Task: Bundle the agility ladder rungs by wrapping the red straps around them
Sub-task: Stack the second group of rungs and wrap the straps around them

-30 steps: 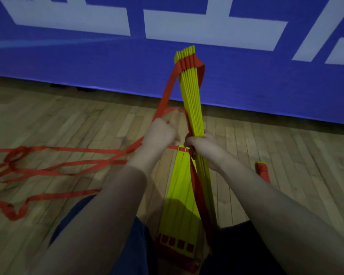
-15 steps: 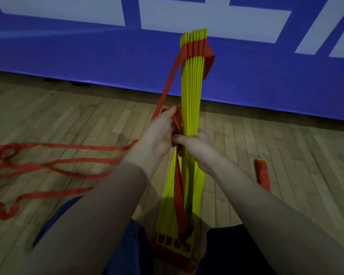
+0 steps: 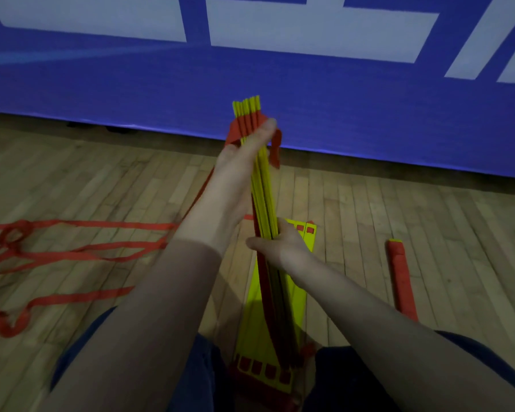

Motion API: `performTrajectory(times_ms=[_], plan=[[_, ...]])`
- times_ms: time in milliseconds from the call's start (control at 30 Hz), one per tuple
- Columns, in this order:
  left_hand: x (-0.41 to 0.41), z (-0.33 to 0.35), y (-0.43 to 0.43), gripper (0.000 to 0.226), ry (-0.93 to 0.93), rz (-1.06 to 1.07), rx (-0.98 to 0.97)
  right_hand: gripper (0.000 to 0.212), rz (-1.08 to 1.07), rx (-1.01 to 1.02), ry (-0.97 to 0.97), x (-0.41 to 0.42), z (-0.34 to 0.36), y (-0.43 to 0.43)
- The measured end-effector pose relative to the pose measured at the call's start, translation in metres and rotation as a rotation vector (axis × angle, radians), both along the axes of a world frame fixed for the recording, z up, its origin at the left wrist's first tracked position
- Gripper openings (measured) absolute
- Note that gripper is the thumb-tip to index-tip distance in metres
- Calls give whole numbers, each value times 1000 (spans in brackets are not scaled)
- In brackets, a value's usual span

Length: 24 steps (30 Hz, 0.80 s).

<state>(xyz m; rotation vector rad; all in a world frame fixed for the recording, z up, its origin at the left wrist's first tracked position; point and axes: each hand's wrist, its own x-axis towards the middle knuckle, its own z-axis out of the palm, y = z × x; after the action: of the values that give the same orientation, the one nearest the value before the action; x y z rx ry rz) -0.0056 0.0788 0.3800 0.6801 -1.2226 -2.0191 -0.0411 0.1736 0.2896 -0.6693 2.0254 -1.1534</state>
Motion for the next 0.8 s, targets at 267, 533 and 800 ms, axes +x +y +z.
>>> performTrajectory(times_ms=[267,533,800], plan=[[-16,-28,21,22,-224,128,-211,41,-39,-56,61,-8,9,-4],[-21,-22,36,29,-225,88,-147,41,-115,-312,453,-21,29,-3],[17,19,9,20,-706,-422,-642,20,-143,-357,147,-53,55,5]])
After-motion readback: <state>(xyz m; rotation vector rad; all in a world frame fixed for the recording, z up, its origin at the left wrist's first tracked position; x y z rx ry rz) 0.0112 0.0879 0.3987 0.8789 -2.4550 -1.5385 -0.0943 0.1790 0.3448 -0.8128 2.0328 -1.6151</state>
